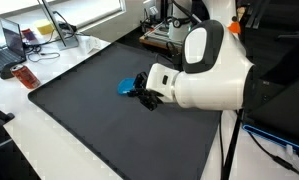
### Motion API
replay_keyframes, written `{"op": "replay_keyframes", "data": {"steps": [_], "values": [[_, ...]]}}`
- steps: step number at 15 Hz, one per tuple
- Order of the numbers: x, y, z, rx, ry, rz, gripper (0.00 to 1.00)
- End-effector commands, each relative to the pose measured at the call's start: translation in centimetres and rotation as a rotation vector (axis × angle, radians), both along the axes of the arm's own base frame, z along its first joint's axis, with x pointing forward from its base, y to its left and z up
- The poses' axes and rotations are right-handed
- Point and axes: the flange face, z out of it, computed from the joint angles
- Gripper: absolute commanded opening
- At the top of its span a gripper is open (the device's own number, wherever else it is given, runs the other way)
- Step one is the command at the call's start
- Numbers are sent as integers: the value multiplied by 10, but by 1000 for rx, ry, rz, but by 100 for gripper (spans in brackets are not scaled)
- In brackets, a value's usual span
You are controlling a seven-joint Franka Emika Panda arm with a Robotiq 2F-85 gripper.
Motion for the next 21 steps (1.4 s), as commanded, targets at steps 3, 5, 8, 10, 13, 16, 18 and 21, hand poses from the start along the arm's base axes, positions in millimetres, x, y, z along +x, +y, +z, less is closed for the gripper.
{"op": "replay_keyframes", "data": {"steps": [3,5,8,10,13,16,18,21], "values": [[9,3,10,-62,-21,35,3],[8,3,12,-63,1,20,3],[5,2,19,-70,40,-4,3],[3,2,25,-71,68,-16,3],[2,7,32,-59,117,-15,3],[0,10,35,-46,163,-7,3],[0,10,37,-21,191,-1,3],[0,8,39,32,237,0,3]]}}
